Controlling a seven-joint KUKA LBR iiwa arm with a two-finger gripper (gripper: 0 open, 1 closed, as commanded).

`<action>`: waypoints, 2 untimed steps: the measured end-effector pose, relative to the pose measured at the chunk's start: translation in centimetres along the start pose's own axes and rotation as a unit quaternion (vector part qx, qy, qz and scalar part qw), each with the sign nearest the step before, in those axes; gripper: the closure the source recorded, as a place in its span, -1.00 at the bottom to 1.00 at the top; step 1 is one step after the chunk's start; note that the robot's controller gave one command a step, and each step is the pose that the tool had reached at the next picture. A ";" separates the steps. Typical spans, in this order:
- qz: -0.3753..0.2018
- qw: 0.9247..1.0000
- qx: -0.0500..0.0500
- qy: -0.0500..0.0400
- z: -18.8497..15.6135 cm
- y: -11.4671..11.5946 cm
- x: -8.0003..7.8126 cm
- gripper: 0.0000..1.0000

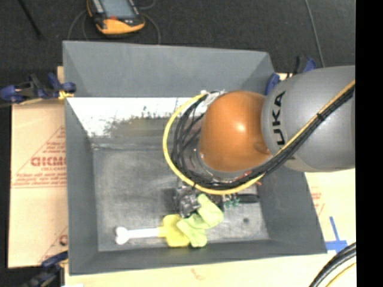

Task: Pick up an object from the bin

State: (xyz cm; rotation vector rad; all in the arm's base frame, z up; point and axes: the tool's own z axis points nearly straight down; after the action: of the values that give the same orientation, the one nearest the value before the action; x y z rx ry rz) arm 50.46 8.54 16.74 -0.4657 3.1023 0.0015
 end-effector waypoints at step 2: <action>-0.021 1.000 0.000 0.002 0.4 0.6 1.1 -1.00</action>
Offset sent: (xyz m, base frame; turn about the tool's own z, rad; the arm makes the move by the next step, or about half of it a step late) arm 0.0000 0.0000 0.0000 0.0000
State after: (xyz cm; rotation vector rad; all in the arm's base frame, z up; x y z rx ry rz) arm 49.26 8.79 16.30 -0.5316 3.0954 0.0006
